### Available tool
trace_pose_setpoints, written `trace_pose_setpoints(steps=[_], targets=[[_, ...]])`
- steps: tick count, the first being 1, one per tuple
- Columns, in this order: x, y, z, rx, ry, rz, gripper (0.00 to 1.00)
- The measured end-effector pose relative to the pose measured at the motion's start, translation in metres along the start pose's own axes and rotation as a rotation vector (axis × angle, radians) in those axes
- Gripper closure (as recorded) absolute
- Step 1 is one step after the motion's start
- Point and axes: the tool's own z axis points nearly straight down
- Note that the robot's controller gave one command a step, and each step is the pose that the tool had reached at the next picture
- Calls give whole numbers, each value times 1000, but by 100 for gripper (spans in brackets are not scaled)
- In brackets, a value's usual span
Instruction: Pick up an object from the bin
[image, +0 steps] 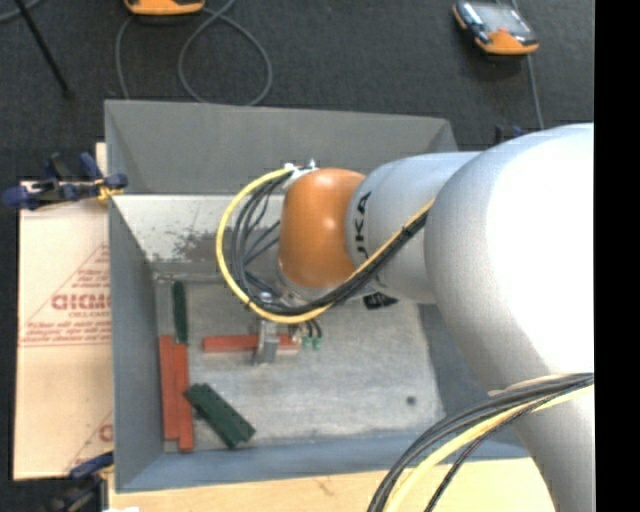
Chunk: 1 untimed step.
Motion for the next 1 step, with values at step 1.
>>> trace_pose_setpoints(steps=[1], targets=[[-6, -1, -139, -3, -7, -16, 100]])
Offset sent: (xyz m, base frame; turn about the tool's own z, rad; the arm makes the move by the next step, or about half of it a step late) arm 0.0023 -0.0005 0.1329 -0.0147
